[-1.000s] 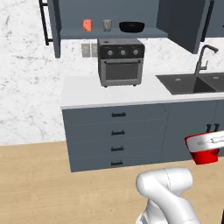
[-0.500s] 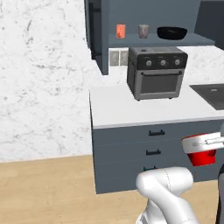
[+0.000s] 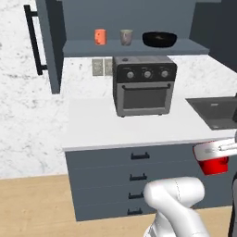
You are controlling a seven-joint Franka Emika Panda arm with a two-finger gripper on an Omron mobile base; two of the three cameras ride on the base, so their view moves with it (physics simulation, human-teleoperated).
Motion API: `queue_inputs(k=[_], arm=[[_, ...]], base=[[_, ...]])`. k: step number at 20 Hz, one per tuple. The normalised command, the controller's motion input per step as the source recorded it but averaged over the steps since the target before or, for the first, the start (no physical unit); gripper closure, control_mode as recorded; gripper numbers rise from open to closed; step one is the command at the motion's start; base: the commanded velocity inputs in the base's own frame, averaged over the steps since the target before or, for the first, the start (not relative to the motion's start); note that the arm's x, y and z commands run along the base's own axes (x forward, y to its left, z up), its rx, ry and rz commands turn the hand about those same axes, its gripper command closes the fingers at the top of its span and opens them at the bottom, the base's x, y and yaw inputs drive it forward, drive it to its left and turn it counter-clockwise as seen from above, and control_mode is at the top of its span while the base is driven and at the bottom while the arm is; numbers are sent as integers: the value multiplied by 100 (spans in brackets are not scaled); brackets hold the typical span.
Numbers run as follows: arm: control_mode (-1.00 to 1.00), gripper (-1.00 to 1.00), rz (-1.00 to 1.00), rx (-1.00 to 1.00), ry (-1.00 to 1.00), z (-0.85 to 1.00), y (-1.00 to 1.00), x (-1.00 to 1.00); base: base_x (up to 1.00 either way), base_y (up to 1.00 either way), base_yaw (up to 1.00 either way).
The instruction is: Gather all objects into one cabinet and sort the glasses and bowls to opposite sides.
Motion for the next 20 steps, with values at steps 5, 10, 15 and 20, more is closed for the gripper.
queue_inputs(k=[5,10,15,20], arm=[[100,100,0,0,0,0,0,0],[100,100,0,0,0,0,0,0],[100,100,0,0,0,0,0,0],[100,100,0,0,0,0,0,0]], base=[[56,-11,7],[67,43,1],[61,2,0],[74,-20,0]])
